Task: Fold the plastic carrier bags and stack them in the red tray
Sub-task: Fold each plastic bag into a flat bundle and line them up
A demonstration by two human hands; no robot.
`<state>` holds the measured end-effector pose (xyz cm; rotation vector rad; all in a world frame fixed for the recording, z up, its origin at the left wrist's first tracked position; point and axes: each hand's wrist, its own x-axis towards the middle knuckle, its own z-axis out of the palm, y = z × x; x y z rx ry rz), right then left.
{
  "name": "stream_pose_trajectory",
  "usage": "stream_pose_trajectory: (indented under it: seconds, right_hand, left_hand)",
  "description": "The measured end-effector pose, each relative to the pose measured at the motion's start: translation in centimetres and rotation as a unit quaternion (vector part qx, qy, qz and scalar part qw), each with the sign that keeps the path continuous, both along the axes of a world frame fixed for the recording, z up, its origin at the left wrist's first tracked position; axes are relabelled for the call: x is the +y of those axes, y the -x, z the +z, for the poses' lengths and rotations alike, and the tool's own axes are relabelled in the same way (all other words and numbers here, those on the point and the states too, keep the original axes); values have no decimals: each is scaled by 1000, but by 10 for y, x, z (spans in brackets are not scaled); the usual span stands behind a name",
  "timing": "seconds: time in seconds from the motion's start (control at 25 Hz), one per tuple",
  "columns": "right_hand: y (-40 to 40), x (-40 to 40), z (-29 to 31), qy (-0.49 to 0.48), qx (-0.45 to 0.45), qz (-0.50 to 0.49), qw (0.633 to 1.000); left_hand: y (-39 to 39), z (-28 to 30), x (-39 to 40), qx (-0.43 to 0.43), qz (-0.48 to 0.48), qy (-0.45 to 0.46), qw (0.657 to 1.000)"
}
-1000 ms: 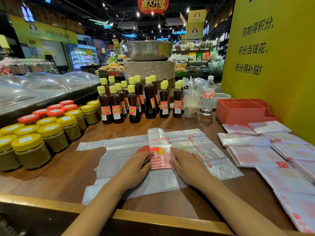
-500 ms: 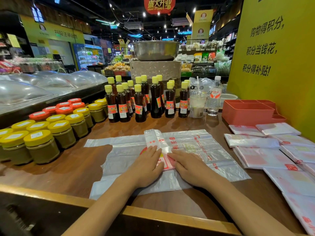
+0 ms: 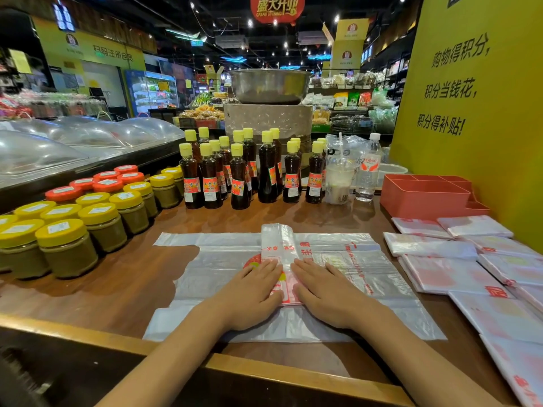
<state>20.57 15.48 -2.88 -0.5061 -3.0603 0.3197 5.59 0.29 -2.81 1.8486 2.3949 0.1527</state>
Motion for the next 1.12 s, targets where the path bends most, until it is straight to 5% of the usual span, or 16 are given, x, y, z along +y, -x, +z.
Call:
stream_pose_trajectory:
  seconds: [0.36, 0.68, 0.96, 1.12]
  right_hand:
    - [-17, 9, 16, 99, 17, 12, 995]
    - [-12, 3, 23, 178, 222, -39, 958]
    - [-4, -2, 19, 273, 280, -81, 917]
    - [2, -4, 13, 279, 267, -105, 916]
  left_hand:
    - [12, 9, -14, -136, 0, -87, 987]
    - [5, 17, -16, -288, 3, -230, 930]
    - [10, 11, -7, -296, 93, -262, 914]
    - [7, 9, 1, -230, 132, -253, 930]
